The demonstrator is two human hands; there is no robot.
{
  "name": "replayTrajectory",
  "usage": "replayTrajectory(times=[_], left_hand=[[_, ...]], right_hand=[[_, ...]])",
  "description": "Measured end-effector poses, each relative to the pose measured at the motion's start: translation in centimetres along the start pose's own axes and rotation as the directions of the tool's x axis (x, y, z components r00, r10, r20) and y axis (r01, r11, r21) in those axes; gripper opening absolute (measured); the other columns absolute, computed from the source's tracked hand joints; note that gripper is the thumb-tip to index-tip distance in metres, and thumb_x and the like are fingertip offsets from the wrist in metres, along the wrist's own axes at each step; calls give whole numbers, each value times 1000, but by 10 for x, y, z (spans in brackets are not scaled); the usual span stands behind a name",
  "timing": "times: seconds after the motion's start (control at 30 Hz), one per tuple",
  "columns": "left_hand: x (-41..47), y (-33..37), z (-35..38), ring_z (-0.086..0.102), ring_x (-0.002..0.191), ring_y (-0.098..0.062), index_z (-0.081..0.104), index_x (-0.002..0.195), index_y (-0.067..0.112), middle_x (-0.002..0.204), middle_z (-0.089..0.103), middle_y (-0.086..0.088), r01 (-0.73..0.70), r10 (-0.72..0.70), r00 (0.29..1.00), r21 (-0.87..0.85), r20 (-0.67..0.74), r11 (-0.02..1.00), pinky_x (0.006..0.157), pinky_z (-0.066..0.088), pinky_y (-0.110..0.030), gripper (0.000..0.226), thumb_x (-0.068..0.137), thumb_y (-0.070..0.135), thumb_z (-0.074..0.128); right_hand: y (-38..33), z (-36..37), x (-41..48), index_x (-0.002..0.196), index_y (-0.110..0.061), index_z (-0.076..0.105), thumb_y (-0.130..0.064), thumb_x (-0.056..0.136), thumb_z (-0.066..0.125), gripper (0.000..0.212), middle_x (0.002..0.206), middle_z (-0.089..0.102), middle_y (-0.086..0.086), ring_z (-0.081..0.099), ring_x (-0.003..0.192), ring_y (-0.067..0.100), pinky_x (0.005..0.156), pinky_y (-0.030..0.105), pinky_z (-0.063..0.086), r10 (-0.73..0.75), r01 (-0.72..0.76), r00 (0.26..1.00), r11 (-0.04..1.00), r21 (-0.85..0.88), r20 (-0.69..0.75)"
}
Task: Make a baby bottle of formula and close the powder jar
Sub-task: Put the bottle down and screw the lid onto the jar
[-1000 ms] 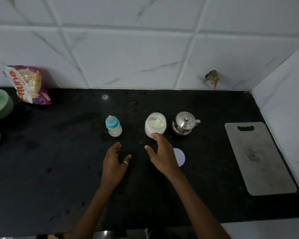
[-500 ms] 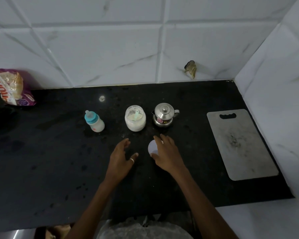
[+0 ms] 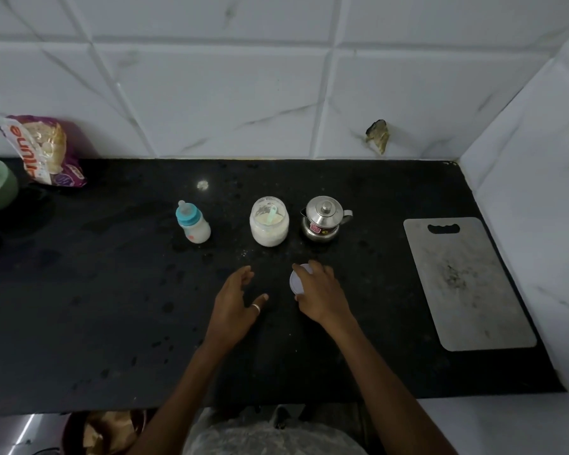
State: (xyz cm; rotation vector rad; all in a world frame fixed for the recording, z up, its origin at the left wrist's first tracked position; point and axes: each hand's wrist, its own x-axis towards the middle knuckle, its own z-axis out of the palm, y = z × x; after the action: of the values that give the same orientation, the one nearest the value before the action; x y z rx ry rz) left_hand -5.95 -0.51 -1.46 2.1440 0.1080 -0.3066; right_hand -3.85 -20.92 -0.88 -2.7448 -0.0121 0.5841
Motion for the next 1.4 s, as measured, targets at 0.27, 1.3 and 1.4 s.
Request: replayTrajectory(times=[0.27,1.3,1.4], left_hand=[[14,0,-13,52,137,-14,40,154,15,152,53,-6,-11,10,1000,-29,-28,1000,107,46,-28,78,88,20,82],[124,31,13,57,118,2,50,128,38,126,54,21,-269,222,956,-268,-192,925,98,49,-22,83,62,23,98],[116,45,-6,58,114,7,48,121,53,120,53,37,-327,261,932,-272,-250,905,91,49,-13,83,63,20,98]], right_hand=[[-15,-44,-12,155,-29,39,-33,88,76,78,156,39,0,40,140,23,108,33,39,1,83,978,917,391,-210],[-44,-114,-39,148,-41,43,-43,82,82,76,144,46,-16,48,133,11,103,44,54,112,175,880,827,534,-461],[-52,-124,-37,148,-44,42,-44,82,81,77,145,46,-18,48,133,9,104,43,53,74,215,872,830,515,-484]])
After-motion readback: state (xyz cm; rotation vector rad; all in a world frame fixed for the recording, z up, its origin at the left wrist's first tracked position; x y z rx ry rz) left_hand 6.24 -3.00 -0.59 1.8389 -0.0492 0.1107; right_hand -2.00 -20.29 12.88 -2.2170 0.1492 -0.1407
